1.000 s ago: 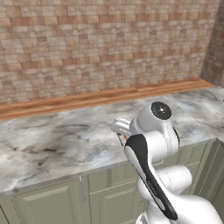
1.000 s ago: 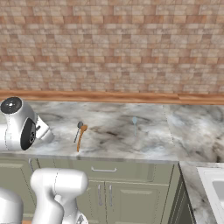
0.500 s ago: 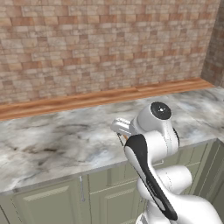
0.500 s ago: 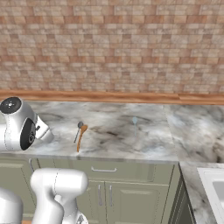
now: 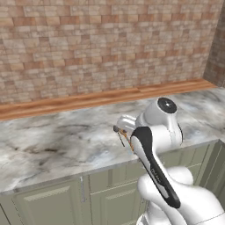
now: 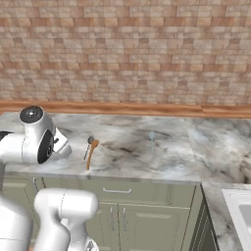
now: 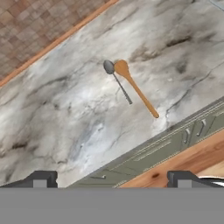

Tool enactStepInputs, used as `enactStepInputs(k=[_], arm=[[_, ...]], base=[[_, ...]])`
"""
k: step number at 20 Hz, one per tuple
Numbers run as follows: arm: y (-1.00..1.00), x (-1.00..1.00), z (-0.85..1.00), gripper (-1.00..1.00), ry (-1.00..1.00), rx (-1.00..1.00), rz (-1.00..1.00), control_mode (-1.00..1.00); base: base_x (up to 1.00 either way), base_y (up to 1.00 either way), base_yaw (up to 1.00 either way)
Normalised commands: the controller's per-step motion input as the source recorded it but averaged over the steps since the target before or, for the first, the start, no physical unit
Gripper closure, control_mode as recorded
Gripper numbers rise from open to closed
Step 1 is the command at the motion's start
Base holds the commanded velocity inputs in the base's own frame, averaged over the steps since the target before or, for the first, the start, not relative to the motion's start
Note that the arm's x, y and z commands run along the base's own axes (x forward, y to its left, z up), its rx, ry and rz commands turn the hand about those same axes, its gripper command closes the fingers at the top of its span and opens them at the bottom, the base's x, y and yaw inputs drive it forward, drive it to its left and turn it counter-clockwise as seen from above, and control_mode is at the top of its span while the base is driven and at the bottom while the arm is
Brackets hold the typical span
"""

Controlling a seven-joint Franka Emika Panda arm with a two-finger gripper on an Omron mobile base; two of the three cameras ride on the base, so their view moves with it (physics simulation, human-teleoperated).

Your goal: Organize the utensils by type. Pick up the wooden spoons from the counter and place them in the open cabinet. Then pick up the metallic utensils from the counter and place them in the open drawer.

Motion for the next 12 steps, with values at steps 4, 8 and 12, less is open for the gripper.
enactStepInputs(k=[4,8,12], arm=[[-0.44,0.52,0.0,-1.0,0.13,0.0,0.12,-1.0],[-0.31,0.63,-0.01,-1.0,0.24,-0.07,0.09,-1.0],[-0.25,0.49,-0.22,-1.0,0.1,-0.17,0.04,-1.0]], base=[[0.0,0.0,0.0],[0.0,0.0,0.0],[0.0,0.0,0.0]])
